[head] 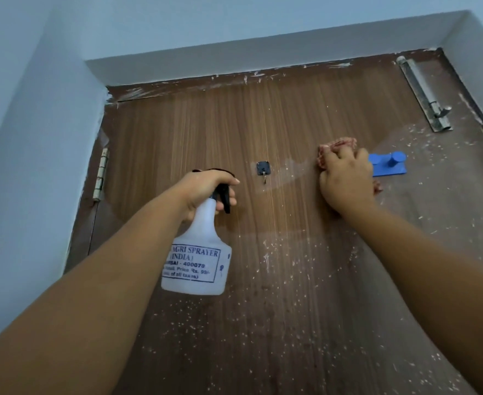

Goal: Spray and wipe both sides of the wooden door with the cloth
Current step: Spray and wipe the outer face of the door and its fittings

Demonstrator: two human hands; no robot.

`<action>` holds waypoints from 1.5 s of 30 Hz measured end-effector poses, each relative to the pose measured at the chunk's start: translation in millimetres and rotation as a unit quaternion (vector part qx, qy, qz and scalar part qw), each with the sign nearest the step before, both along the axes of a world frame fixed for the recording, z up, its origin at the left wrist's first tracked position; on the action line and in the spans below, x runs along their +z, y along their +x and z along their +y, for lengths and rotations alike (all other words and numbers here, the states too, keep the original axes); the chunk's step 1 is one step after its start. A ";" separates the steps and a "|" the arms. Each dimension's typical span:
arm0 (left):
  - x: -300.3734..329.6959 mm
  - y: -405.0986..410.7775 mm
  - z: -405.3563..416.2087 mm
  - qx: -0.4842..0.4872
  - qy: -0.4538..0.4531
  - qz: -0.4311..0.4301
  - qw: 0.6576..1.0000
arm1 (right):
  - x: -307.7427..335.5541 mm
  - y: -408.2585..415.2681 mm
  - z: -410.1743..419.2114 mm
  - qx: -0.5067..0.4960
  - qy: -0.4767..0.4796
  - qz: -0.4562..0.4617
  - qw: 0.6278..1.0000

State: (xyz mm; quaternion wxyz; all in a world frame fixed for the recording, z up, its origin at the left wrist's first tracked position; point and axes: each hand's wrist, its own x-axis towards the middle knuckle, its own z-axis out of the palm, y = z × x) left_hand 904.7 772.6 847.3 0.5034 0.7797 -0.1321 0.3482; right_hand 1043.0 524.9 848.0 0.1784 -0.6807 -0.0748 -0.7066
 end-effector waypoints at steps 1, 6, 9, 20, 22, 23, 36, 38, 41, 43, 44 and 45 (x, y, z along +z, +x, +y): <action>-2.1 3.1 -3.9 -0.004 -0.004 0.001 1.000 | -5.7 -3.6 14.1 -0.002 -0.015 -0.006 1.000; -8.5 15.7 -13.5 -0.032 0.002 0.014 0.999 | -41.9 -2.0 47.9 0.047 -0.248 -0.071 0.965; -10.0 18.7 -15.3 -0.037 0.015 0.029 0.999 | -9.7 1.9 33.1 0.051 -0.168 -0.075 0.982; -22.4 47.9 11.8 -0.213 -0.066 0.005 0.975 | -13.8 -3.7 66.3 0.145 -0.193 -0.080 0.967; -21.9 48.8 11.6 -0.223 -0.077 0.000 0.972 | -1.2 -3.1 59.7 0.155 -0.172 -0.080 0.970; -20.8 49.8 10.3 -0.217 -0.075 -0.002 0.973 | 11.5 -4.7 57.6 0.156 -0.147 -0.067 0.975; -17.2 58.3 2.8 -0.191 -0.056 0.011 0.980 | -29.1 -7.4 65.2 0.156 -0.162 -0.104 0.969; -17.3 58.2 0.0 -0.172 -0.051 0.008 0.984 | -25.0 -12.1 58.0 0.170 -0.189 -0.100 0.962; -17.7 58.3 -5.0 -0.162 -0.055 0.004 0.985 | 2.9 -23.9 54.6 0.230 -0.132 -0.121 0.957; -17.7 57.3 -6.3 -0.170 -0.066 -0.004 0.983 | 26.6 -35.5 65.1 0.214 -0.151 -0.114 0.958; -17.5 56.8 -6.6 -0.179 -0.074 -0.008 0.981 | 35.0 -40.3 73.0 0.169 -0.195 -0.081 0.963; -17.9 56.8 -6.5 -0.186 -0.081 -0.009 0.979 | 37.9 -45.6 83.5 0.109 -0.238 -0.039 0.964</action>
